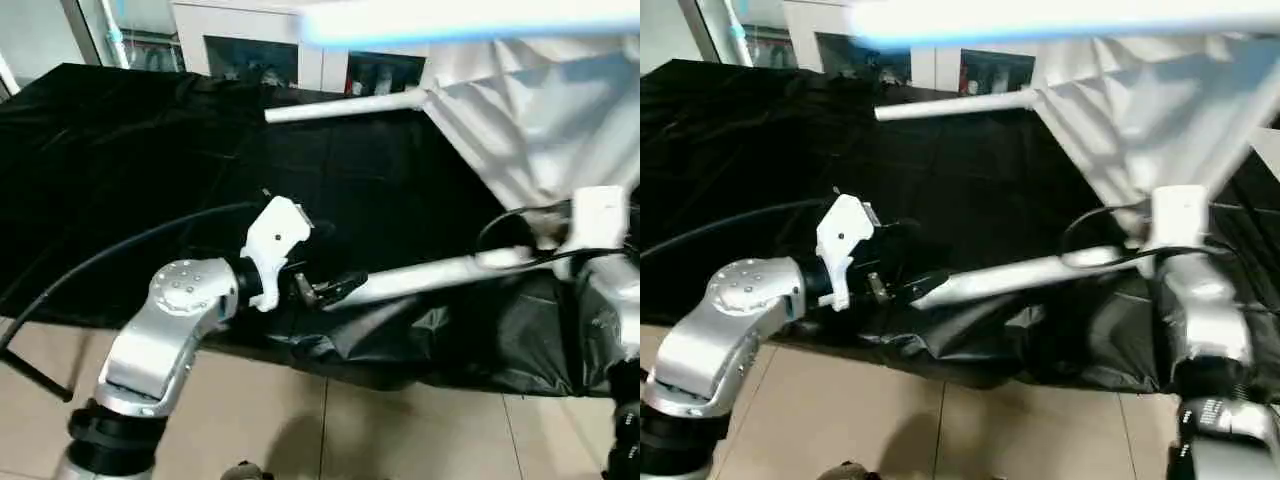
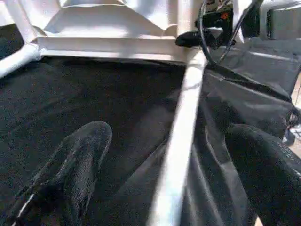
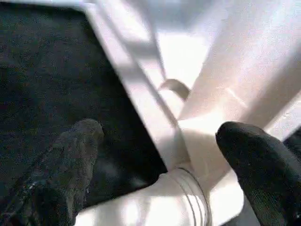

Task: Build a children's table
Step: Flip table

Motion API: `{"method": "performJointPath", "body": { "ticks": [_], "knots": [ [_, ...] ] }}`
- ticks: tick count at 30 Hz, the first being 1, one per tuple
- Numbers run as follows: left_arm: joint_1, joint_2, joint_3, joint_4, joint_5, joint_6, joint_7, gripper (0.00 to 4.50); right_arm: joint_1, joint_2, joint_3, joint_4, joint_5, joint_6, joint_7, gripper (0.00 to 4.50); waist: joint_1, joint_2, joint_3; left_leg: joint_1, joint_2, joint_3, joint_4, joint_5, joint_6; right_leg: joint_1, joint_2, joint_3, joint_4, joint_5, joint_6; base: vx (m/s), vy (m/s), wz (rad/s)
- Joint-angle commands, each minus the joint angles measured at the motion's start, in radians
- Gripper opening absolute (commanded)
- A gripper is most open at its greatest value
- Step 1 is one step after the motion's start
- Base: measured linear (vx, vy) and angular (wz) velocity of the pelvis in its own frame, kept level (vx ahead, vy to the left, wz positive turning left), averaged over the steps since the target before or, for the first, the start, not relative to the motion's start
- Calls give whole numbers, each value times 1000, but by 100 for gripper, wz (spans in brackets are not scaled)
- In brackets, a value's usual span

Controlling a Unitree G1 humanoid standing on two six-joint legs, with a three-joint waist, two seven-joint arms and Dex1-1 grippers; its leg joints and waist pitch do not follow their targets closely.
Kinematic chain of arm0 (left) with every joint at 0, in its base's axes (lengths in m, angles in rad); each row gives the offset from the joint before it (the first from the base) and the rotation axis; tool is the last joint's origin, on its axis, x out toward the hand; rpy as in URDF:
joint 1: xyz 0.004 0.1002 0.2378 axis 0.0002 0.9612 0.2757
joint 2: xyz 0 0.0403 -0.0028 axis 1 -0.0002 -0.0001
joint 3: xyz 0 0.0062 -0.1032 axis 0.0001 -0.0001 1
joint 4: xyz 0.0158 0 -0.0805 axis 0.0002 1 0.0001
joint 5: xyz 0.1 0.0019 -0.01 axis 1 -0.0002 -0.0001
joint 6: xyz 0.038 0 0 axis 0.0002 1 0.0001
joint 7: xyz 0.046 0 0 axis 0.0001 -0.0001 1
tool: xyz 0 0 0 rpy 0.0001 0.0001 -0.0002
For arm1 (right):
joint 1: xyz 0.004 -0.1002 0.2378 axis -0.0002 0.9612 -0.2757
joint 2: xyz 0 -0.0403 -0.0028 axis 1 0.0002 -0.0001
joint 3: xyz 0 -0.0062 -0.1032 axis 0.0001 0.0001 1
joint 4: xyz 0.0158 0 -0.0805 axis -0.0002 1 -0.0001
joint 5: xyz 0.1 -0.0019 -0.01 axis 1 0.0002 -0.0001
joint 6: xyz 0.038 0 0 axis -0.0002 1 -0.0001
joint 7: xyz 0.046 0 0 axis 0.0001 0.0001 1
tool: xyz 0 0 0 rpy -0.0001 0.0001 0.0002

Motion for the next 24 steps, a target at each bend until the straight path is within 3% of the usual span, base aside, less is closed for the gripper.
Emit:
{"method": "performJointPath", "body": {
  "ticks": [1,3,5,6,7,9,11,13,16,18,23,24],
  "knots": [
    [2,-7,-11,-23,-12,19,18,450,0,-7,-31,-36,10,48,-4,442,-5,-17,-75,12,64,-18,-66,-46,63,47,-69,34,-49,1,-271,0,0,0],
    [11,-11,-20,-38,-14,30,30,450,32,72,-40,-225,73,264,-18,442,-9,-21,-73,6,62,-20,-65,-18,86,53,-66,35,-45,41,-259,0,0,0],
    [13,-13,-25,-44,-15,33,35,450,45,99,-31,-285,74,329,-50,442,-17,-17,-74,6,66,-23,-67,-15,94,48,-71,33,-49,14,-254,0,0,0],
    [14,-13,-27,-45,-15,34,37,450,48,105,-28,-298,73,342,-57,442,-22,-34,-72,8,66,-20,-68,-25,90,47,-70,34,-54,-11,-251,0,0,0],
    [17,-14,-34,-52,-17,39,45,450,62,128,-7,-346,66,377,-89,442,-19,-24,-74,9,67,-19,-67,-37,71,43,-73,36,-53,-51,-248,0,0,0],
    [19,-14,-37,-58,-17,40,50,450,74,156,-7,-391,63,399,-147,446,-20,-23,-72,9,67,-18,-68,-42,60,39,-69,36,-54,-60,-241,0,0,0],
    [24,-15,-36,-63,-17,42,54,450,88,191,-20,-445,70,441,-210,446,-23,-32,-67,11,65,-16,-72,-76,35,33,-67,37,-59,-124,-210,0,0,0],
    [27,-11,-39,-68,-15,44,58,450,97,234,-40,-494,64,511,-259,446,-23,-28,-65,13,65,-17,-75,-104,12,29,-67,38,-62,-162,-187,0,0,0],
    [24,-8,-48,-69,-12,43,60,450,96,267,-70,-509,40,551,-311,446,-30,-29,-64,14,64,-19,-78,-120,-17,25,-64,38,-63,-186,-159,0,0,0],
    [19,-5,-52,-73,-19,46,67,450,87,295,-111,-512,45,569,-366,446,-31,-29,-65,13,63,-19,-79,-120,-28,25,-65,39,-63,-183,-150,0,0,0],
    [19,4,-54,-76,-20,41,68,450,74,313,-134,-511,54,604,-428,446,-33,-32,-71,10,59,-17,-75,-82,-33,30,-63,38,-55,-111,-141,0,0,0],
    [19,5,-54,-76,-20,41,68,450,73,314,-137,-511,56,603,-431,446,-34,-39,-73,10,59,-16,-74,-80,-31,31,-63,38,-55,-110,-141,0,0,0]
  ]
}}
